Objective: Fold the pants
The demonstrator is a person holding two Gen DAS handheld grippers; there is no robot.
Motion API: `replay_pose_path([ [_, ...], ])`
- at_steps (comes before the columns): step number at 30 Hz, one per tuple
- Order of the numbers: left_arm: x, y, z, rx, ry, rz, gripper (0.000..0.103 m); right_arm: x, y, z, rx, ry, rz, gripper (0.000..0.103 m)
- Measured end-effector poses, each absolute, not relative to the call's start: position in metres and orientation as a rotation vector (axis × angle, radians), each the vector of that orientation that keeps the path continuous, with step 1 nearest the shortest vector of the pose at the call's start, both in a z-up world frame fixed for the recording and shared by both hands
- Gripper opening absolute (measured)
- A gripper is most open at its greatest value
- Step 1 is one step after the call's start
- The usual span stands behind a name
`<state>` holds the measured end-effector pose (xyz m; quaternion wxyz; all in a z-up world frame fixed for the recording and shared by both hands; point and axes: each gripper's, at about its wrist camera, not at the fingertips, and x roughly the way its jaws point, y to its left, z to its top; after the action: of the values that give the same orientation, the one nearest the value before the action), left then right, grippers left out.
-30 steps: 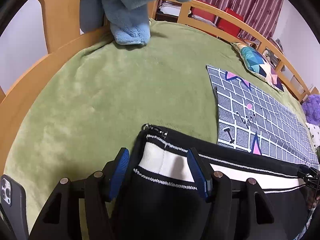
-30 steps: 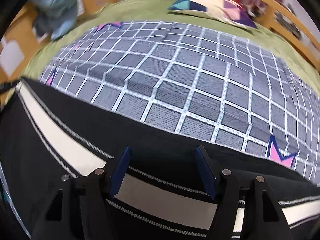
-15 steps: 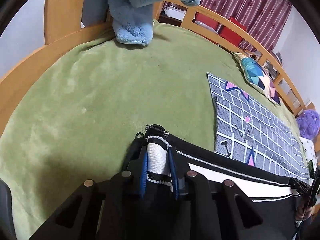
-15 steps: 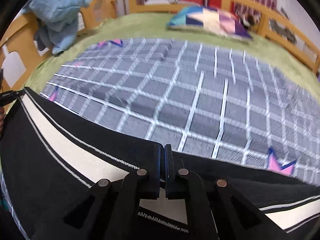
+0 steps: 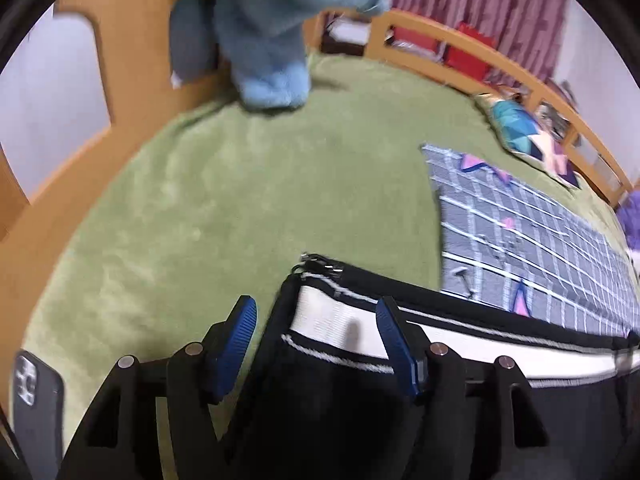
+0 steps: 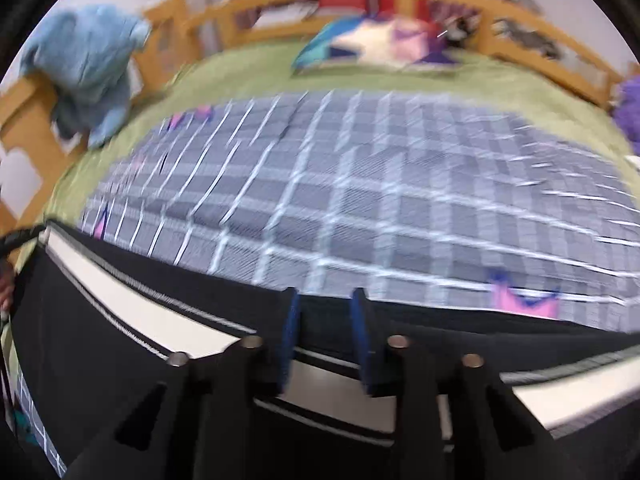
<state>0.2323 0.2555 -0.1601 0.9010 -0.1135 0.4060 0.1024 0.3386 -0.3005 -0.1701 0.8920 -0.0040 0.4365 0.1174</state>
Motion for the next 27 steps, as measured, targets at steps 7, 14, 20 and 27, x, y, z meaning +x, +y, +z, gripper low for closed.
replay_pose_path([
  [7, 0.221, 0.228, -0.174, -0.227, 0.866, 0.145, 0.065, 0.331, -0.359, -0.212, 0.012, 0.972, 0.085, 0.039],
  [14, 0.214, 0.224, -0.177, -0.154, 0.915, 0.205, 0.065, 0.341, -0.365, -0.211, 0.03, 0.946, 0.05, 0.037],
  [20, 0.172, 0.227, -0.166, -0.207, 0.92, 0.194, 0.065, 0.315, -0.38, -0.182, 0.112, 0.895, -0.032, 0.038],
  [27, 0.09, 0.218, -0.161, -0.352, 0.896, 0.104, 0.065, 0.271, -0.358, -0.143, 0.104, 0.862, -0.08, 0.058],
])
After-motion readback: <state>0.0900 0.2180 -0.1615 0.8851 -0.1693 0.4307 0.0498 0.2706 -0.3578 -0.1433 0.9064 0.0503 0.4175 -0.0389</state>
